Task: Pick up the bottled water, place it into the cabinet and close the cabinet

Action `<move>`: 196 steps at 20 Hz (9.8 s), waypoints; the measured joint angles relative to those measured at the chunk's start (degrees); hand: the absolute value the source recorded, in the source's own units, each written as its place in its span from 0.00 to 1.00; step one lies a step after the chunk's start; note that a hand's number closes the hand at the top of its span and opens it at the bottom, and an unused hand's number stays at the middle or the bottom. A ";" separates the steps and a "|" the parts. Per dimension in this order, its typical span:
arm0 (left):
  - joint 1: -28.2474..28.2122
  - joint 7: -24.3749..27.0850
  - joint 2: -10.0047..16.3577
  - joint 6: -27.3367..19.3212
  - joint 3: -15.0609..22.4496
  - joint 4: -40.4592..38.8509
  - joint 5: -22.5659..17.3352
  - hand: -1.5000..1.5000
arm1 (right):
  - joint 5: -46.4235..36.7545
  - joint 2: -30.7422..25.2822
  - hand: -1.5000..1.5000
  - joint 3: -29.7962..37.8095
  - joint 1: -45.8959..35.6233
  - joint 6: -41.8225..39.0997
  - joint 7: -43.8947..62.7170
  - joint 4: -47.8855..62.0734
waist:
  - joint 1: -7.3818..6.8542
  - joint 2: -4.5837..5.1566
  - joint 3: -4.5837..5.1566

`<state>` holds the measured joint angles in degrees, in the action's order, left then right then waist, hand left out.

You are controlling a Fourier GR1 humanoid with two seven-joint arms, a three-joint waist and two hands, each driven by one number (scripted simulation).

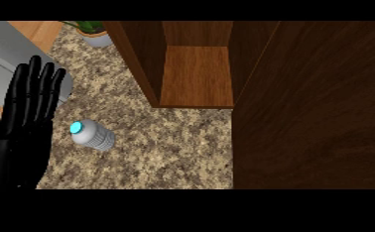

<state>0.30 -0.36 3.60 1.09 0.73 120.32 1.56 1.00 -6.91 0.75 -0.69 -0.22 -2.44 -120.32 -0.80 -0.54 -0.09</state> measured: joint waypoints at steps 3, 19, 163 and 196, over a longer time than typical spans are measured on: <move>0.15 0.06 -0.26 -0.07 0.26 0.33 0.60 0.00 | -0.90 0.30 0.00 -0.71 0.87 -0.48 0.61 -1.64 | 0.44 0.26 0.05; -17.48 -12.17 -2.89 -6.24 1.94 5.68 -15.59 0.00 | 13.52 5.82 0.00 -9.31 21.72 -4.18 10.93 -11.33 | 0.83 0.36 0.09; 9.50 17.83 -1.23 24.58 -12.84 -64.13 -26.63 1.00 | 12.46 2.16 0.00 -15.42 34.85 -11.60 -8.65 -2.51 | 0.52 0.28 0.02; 20.16 12.04 -0.42 -24.12 12.90 -47.79 -17.86 1.00 | 12.55 2.54 0.00 -19.72 31.76 -9.81 -7.68 -1.35 | 1.76 -0.13 0.22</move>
<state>20.47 11.67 3.18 -23.03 13.62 72.53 -16.30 13.55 -4.37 -18.97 31.07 -10.03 -10.13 -121.67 0.96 -0.66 0.13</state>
